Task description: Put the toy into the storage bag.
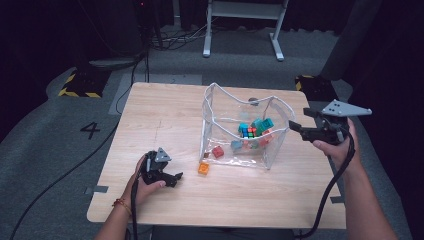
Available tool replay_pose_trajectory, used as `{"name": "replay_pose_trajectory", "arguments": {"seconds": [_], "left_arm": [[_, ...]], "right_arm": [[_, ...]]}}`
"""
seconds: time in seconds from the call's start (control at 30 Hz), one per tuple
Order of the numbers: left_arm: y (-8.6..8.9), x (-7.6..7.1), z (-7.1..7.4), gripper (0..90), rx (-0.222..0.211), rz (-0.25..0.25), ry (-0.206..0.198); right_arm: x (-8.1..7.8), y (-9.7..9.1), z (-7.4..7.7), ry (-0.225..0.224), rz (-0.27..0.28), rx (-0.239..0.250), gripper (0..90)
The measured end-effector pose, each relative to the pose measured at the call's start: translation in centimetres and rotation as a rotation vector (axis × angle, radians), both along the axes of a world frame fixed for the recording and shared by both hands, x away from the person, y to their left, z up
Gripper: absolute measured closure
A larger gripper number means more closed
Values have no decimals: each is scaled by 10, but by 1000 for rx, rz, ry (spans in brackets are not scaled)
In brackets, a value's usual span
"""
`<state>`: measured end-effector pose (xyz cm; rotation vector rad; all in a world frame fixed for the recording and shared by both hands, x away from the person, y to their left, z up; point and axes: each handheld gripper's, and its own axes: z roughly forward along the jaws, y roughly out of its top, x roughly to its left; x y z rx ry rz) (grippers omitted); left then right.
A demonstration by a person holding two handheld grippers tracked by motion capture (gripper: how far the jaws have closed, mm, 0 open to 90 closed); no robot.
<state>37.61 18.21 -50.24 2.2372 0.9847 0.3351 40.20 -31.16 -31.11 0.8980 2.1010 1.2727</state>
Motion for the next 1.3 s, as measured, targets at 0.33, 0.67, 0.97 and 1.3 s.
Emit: {"name": "replay_pose_trajectory", "arguments": {"seconds": [0.33,0.67,0.97,1.3], "left_arm": [[0,0,0,67,0,0,1],[0,0,0,64,0,0,1],[0,0,0,64,1,3,1],[0,0,0,63,2,1,1]], "right_arm": [[-50,-2,-39,-21,57,99,297],[-77,26,-79,-5,115,39,293],[-82,81,-120,47,248,-7,290],[-71,145,-154,120,394,-64,290]]}}
